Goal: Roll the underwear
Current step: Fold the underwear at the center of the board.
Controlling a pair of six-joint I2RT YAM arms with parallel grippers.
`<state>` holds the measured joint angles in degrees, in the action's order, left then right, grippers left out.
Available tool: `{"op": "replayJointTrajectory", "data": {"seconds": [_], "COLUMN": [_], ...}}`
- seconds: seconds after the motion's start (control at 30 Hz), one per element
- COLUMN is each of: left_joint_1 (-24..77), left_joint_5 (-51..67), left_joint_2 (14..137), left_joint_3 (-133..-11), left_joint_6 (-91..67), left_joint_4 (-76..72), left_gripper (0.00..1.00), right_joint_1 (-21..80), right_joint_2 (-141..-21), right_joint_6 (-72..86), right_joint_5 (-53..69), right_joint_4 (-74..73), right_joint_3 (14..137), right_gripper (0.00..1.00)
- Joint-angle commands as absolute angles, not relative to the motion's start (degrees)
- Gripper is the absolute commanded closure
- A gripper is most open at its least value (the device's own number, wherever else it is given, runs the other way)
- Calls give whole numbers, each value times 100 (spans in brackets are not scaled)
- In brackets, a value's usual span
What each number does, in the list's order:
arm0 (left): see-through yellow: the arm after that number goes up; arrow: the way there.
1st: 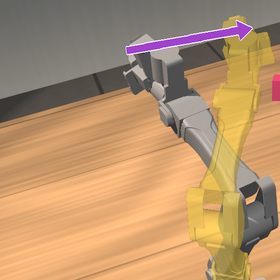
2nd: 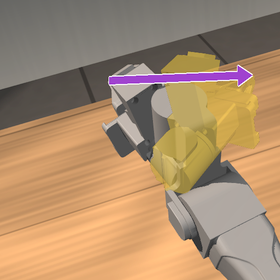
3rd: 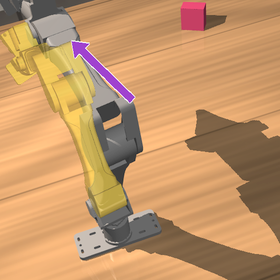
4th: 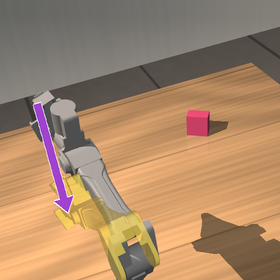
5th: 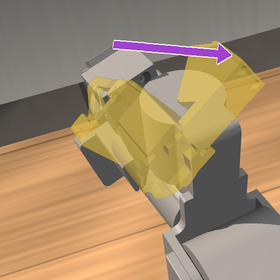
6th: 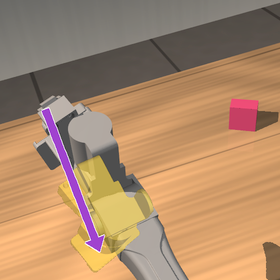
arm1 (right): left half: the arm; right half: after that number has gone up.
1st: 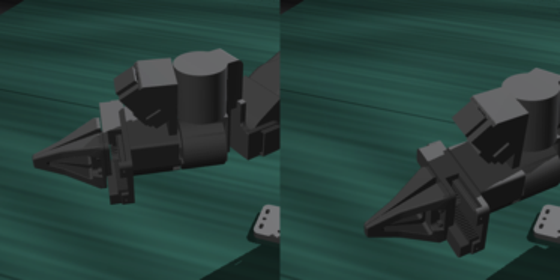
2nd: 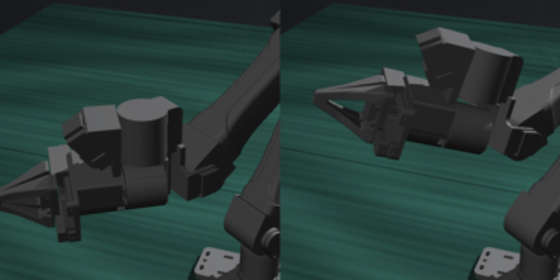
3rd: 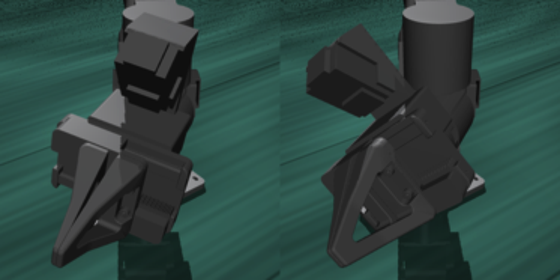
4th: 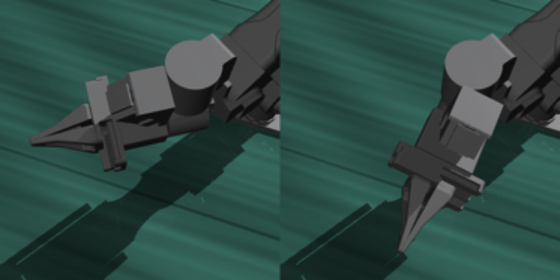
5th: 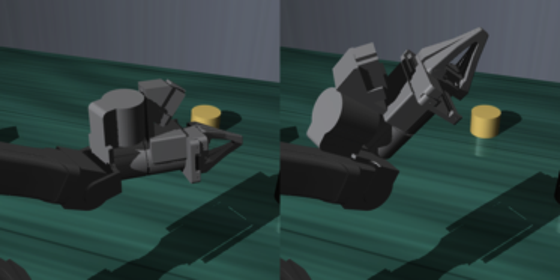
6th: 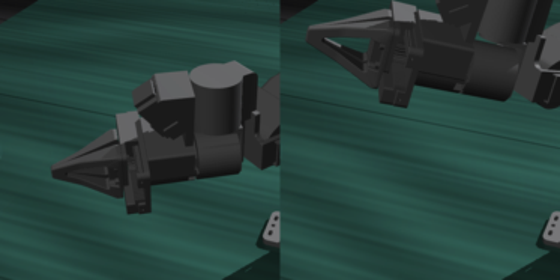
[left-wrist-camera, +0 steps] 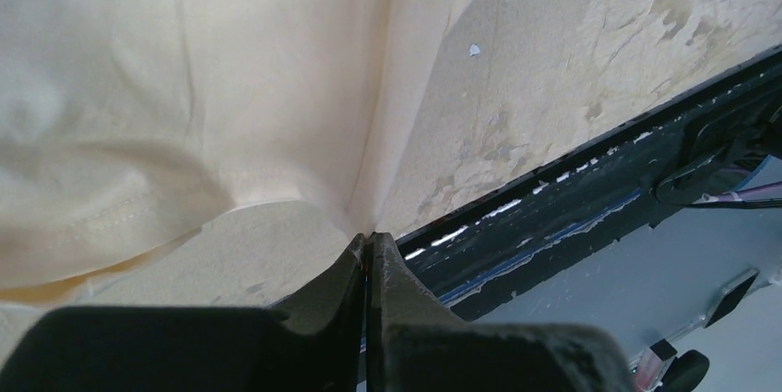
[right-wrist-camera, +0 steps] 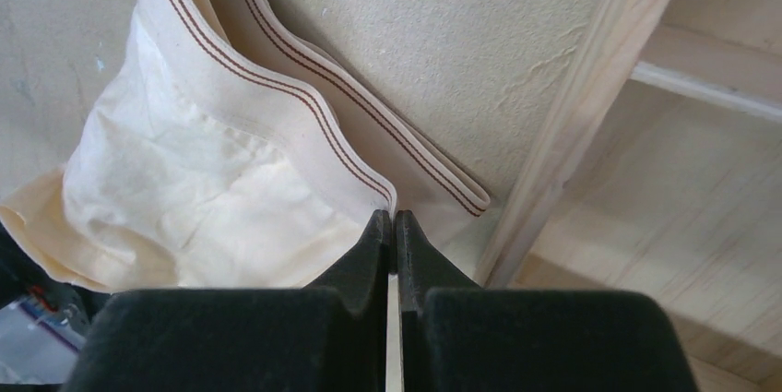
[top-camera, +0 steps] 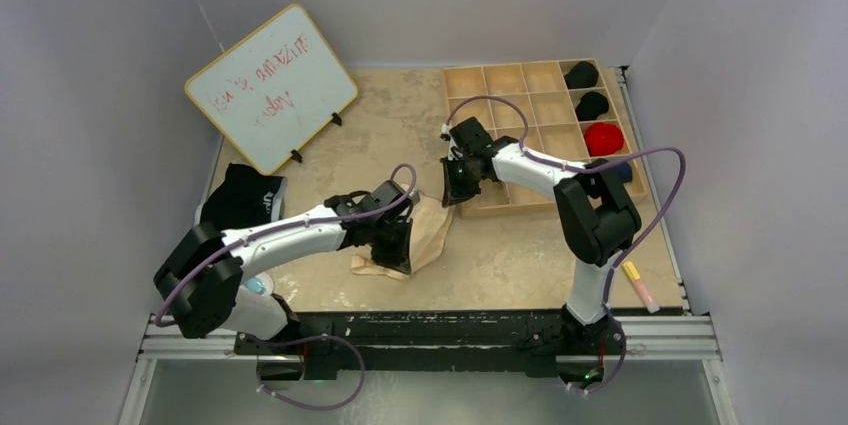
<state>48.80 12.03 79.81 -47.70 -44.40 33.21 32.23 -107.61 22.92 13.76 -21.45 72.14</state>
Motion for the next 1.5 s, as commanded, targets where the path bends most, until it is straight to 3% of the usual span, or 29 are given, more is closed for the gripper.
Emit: {"op": "replayJointTrajectory", "data": {"seconds": [0.0,0.23,0.4,0.6,0.77,0.93,1.1,1.47], "left_joint_1": [5047,5166,5169,5021,4128,3645,3548,2848], "left_joint_5": [1244,1289,1683,409,16,-362,-527,-95], "left_joint_2": [8280,8403,8378,7472,6861,6863,6771,6635], "left_joint_3": [-4779,-4560,-4456,-4614,-4539,-4509,-4092,-3491], "left_joint_6": [-4566,-4797,-5021,-5163,-5001,-4881,-5302,-5753], "left_joint_4": [3003,2416,1613,2611,3269,3544,3447,2755], "left_gripper": [100,100,91,65,55,48,35,27], "right_joint_1": [3200,3208,3208,3208,3208,3278,3620,3838], "right_joint_2": [-10819,-11047,-11136,-10926,-10756,-10435,-10749,-11766], "right_joint_6": [2087,1812,1711,1573,1604,1997,2343,2307], "right_joint_5": [931,649,538,765,674,1383,2317,2101], "right_joint_4": [-2248,-2156,-2179,-2205,-2323,-1926,-1520,-1790], "right_joint_3": [7456,7700,7865,8047,8194,7903,7895,8742], "right_gripper": [99,92,89,77,55,54,56,55]}}
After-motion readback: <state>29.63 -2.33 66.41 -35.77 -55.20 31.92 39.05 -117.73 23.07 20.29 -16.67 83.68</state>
